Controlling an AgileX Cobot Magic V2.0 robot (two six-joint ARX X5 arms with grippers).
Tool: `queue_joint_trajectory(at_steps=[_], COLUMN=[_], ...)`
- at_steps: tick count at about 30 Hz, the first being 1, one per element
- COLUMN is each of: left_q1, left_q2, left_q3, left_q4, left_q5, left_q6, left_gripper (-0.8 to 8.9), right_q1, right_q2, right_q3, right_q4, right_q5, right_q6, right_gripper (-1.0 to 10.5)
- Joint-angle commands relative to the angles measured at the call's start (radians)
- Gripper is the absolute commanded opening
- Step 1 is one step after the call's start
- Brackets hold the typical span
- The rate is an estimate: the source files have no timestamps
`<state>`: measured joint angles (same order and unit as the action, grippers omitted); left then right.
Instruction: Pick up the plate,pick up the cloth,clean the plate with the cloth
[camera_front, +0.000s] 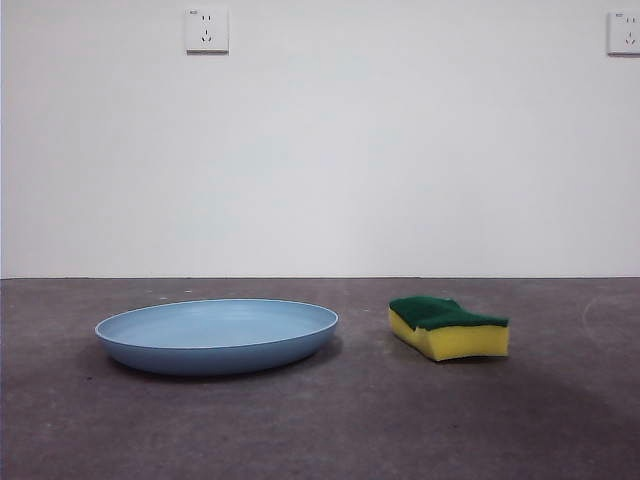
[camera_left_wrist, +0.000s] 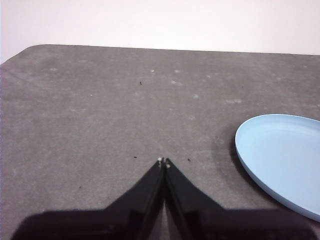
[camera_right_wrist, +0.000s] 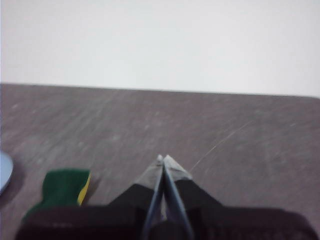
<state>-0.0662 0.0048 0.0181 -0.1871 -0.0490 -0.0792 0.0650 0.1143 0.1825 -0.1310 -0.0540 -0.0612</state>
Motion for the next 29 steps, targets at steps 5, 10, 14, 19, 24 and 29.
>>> queue_joint_trajectory(at_steps=[5,10,14,19,24,29], left_q1=[0.003,0.003,0.003,0.003,0.003,0.003], left_q2=[-0.003,-0.003,-0.003,-0.003,-0.003,-0.003], left_q3=[-0.01,-0.01,-0.01,-0.01,-0.01,-0.01], left_q4=[-0.005,-0.005,-0.005,-0.005,-0.005,-0.005], left_q5=[0.002,0.002,0.002,0.002,0.002,0.002], left_q6=[-0.005,-0.004,-0.004,-0.004,-0.004,-0.004], left_gripper=[-0.03,-0.03,-0.03,-0.03,-0.03,-0.03], right_q1=[-0.001,0.002,0.002,0.002,0.002,0.002], right_q2=[-0.116,-0.108,-0.108,-0.108,-0.108,-0.108], right_q3=[-0.161,-0.176,-0.176,-0.176,-0.176,-0.176], right_q4=[0.007,-0.05,-0.05,-0.05,-0.05,-0.05], right_q5=[-0.025,-0.025,-0.02,-0.017,-0.016,-0.016], right_q6=[0.045,0.093,0.116,0.116,0.116,0.116], right_gripper=[0.0,0.0,0.0,0.0,0.0,0.0])
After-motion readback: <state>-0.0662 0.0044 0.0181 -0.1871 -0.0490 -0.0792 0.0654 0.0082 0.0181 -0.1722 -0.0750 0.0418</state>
